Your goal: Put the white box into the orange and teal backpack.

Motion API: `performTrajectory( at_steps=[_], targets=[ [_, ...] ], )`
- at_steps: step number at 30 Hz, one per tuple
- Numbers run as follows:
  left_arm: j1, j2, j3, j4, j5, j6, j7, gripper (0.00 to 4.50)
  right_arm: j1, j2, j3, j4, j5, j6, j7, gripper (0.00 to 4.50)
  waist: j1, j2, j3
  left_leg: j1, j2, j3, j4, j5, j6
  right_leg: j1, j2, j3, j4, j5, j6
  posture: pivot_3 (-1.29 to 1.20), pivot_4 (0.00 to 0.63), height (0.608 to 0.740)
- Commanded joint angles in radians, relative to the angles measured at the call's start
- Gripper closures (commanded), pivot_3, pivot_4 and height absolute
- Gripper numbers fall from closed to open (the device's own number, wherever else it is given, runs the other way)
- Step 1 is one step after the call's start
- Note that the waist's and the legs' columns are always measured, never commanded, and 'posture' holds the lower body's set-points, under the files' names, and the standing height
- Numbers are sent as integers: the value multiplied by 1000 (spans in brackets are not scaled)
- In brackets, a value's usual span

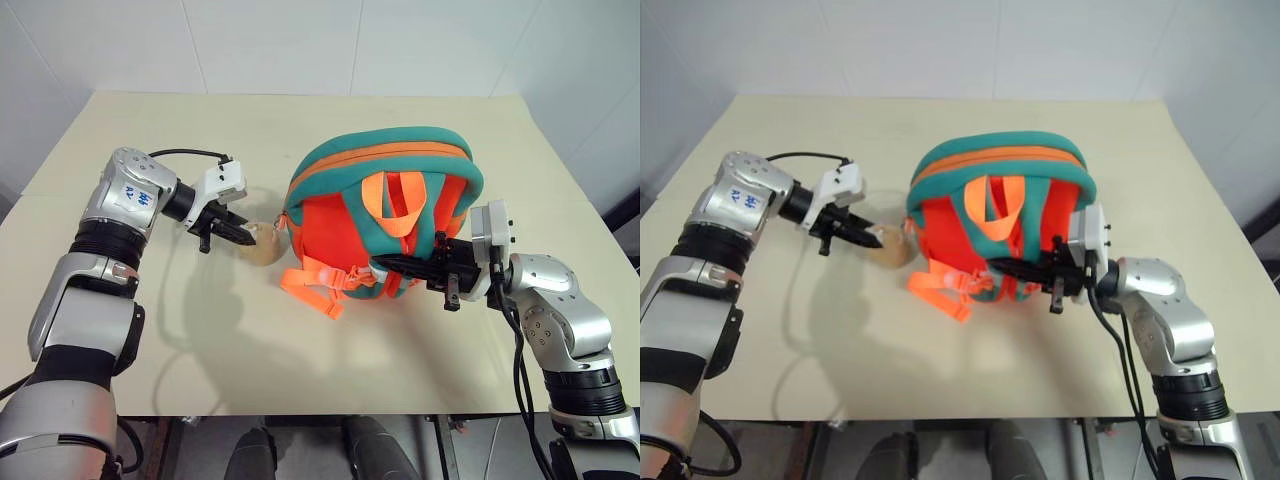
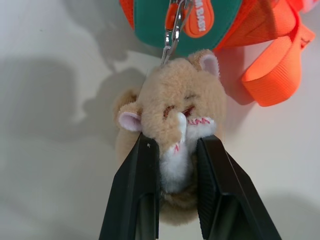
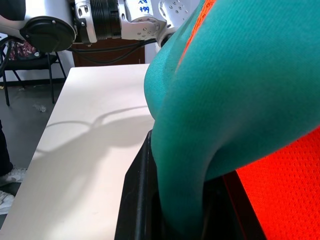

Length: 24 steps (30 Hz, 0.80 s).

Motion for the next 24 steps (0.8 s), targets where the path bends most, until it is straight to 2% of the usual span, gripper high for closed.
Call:
performTrajectory(
  at_steps=[1, 4, 5, 6, 11, 15, 17, 21, 24],
  targets=[
    [16, -11, 120, -67, -81, 2, 70, 3934, -9, -27, -15, -43, 7, 20, -10, 4468, 1, 0, 0, 0, 0, 0, 0, 0, 0, 0, 0, 0, 0, 0, 0, 0, 150, 740],
    [68, -10, 210, -203, -169, 74, 71, 3934, -8, -77, -9, -66, 4, 104, -26, 4468, 3, 0, 0, -1, 0, 0, 0, 0, 0, -1, 0, 0, 0, 0, 0, 0, 150, 740],
    [97, 1, 227, -252, -180, 94, 81, 3224, -5, -100, -5, -73, 8, 130, -16, 4118, 4, 0, 0, -1, 0, 0, 0, 0, 0, -1, -1, 0, 0, 0, 0, 0, 150, 740],
    [119, 10, 238, -292, -185, 111, 92, 3033, -2, -115, -5, -79, 12, 146, -8, 3745, 4, 0, 0, -1, 0, 0, -1, 0, 0, -1, -1, 0, 0, 0, 0, 0, 150, 740],
    [219, 35, 311, -494, -274, 256, 109, 1290, 7, -163, -35, -100, 48, 166, 43, 2018, 6, 0, 0, -1, 0, 0, 1, 0, 0, -1, -1, -1, 1, 0, 0, 0, 150, 740],
    [298, 80, 346, -597, -306, 278, 115, 144, 4, -222, -74, -104, 71, 168, 93, 775, 9, 0, 0, 0, 0, 0, 2, 0, 0, 0, -1, 0, 2, 0, 0, 0, 150, 740],
    [338, 109, 363, -625, -323, 290, 115, 0, 23, -274, -105, -97, 70, 166, 127, 96, 11, 0, 0, 0, 0, 0, 2, 0, 0, 0, -1, -1, 2, 0, 0, 0, 150, 740],
    [399, 153, 389, -658, -347, 293, 124, 0, 79, -350, -164, -85, 67, 156, 167, 44, 22, 0, 0, 0, 0, 0, 1, 0, 0, 0, -1, -1, 1, 0, 0, 0, 150, 740],
    [474, 188, 473, -659, -392, 216, 103, 0, 137, -424, -236, -18, 12, 112, 195, 44, 26, 0, 0, 0, 0, 0, 2, 0, 0, 0, -1, 0, 0, 0, 0, 0, 150, 740]
  ],
)
